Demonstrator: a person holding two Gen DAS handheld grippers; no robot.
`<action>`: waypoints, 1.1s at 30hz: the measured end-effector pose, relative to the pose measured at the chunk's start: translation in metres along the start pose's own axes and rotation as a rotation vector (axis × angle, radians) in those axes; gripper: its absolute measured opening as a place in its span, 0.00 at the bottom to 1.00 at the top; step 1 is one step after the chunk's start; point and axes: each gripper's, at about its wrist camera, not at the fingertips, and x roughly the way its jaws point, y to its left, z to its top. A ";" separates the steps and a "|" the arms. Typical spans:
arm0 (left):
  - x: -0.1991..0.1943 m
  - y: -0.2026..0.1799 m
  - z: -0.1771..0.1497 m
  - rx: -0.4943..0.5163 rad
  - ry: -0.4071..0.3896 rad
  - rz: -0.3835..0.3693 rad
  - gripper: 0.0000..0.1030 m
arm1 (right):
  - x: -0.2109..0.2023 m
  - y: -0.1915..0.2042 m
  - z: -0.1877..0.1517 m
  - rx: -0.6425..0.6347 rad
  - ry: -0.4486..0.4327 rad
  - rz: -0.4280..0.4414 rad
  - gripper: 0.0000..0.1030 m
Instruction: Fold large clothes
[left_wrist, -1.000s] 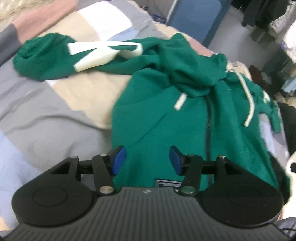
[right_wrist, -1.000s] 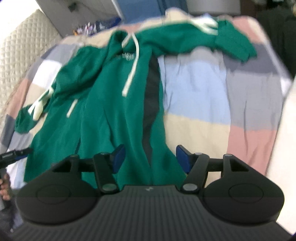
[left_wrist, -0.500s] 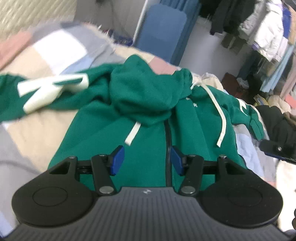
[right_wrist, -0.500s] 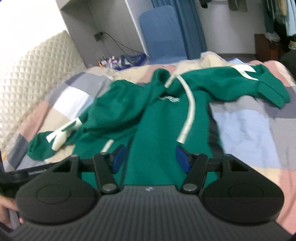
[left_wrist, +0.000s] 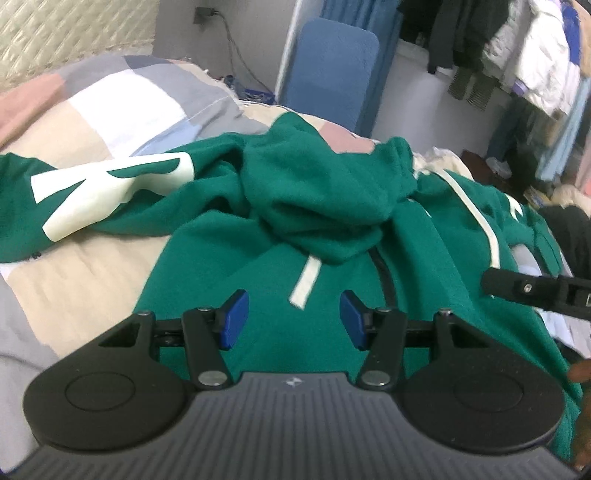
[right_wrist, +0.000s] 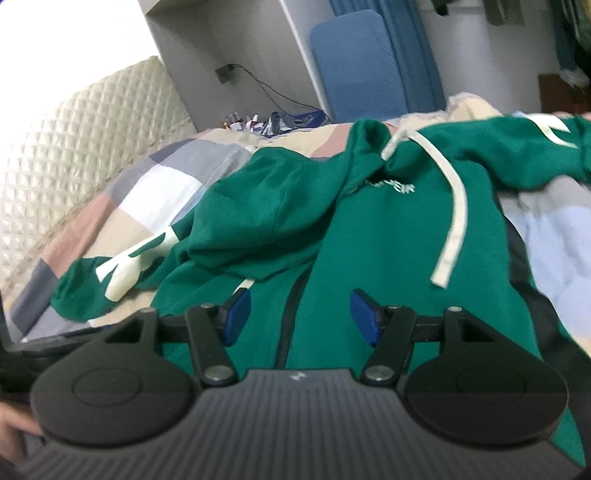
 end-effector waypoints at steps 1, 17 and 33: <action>0.004 0.004 0.003 -0.014 0.000 -0.019 0.59 | 0.006 0.001 0.001 -0.006 -0.003 0.007 0.74; 0.029 0.060 0.008 -0.108 -0.077 -0.092 0.59 | 0.181 0.049 0.017 -0.095 -0.004 0.040 0.81; 0.047 0.076 0.006 -0.148 -0.043 -0.167 0.59 | 0.213 0.049 0.090 -0.147 -0.088 -0.124 0.26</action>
